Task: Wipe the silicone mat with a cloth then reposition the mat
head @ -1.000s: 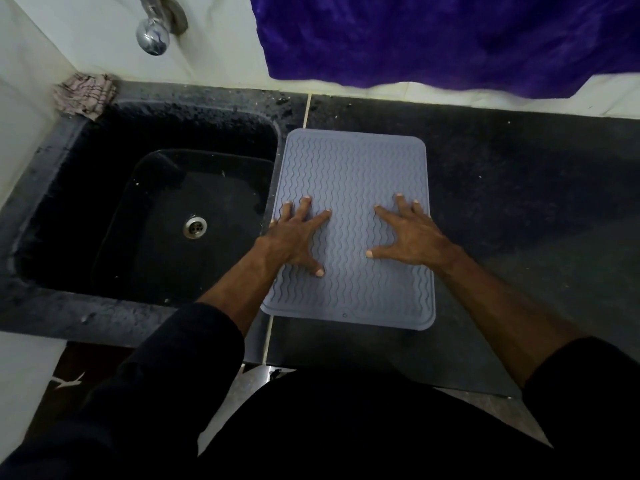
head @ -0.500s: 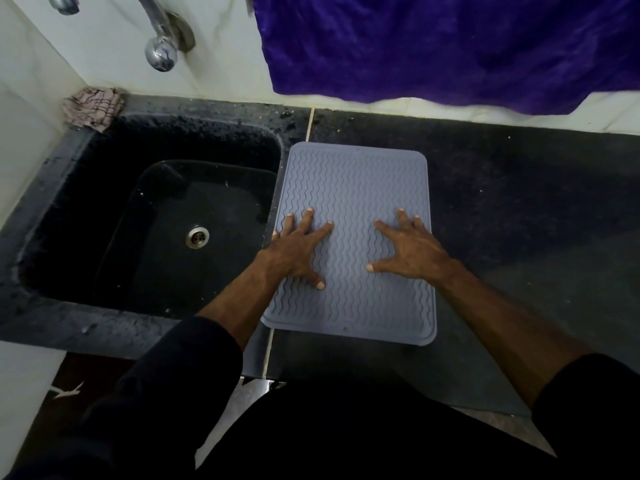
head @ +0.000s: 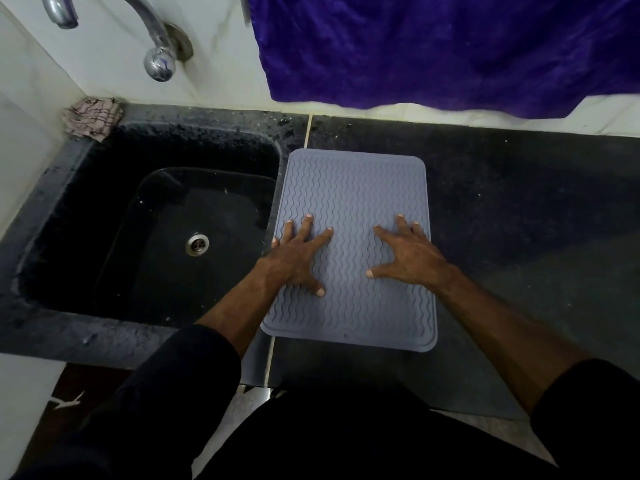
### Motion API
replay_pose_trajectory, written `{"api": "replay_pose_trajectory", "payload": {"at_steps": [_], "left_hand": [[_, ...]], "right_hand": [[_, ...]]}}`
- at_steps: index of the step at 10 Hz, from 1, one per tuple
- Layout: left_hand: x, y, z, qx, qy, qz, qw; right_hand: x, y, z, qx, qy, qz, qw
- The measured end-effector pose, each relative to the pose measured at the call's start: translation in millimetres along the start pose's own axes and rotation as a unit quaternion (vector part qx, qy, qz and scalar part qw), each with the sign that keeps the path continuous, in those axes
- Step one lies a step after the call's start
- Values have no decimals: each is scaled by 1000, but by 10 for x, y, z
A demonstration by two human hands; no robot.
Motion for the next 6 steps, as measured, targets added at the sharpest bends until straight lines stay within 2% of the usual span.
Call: {"api": "replay_pose_trajectory", "payload": {"at_steps": [2,4,6], "left_hand": [[15,-42,0,-19,6,-6,1000],[48,36,-81,8,8,-19,1000],[123,309,-203,7,9,-45,999]], "right_hand": [[76,-29,-7,-8,9,-4,1000],[150,50,-6,-42,16,3,999],[243,402,-79,-67,22,-80,994]]}}
Point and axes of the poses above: each hand's wrist, its own x-axis away from the middle knuckle, its own y-axis out of the back of the hand, z = x × y, the point moved 3 cm from there along -x, towards the middle knuckle, and after that the axes turned 6 degrees about x, right-handed, at the moved point
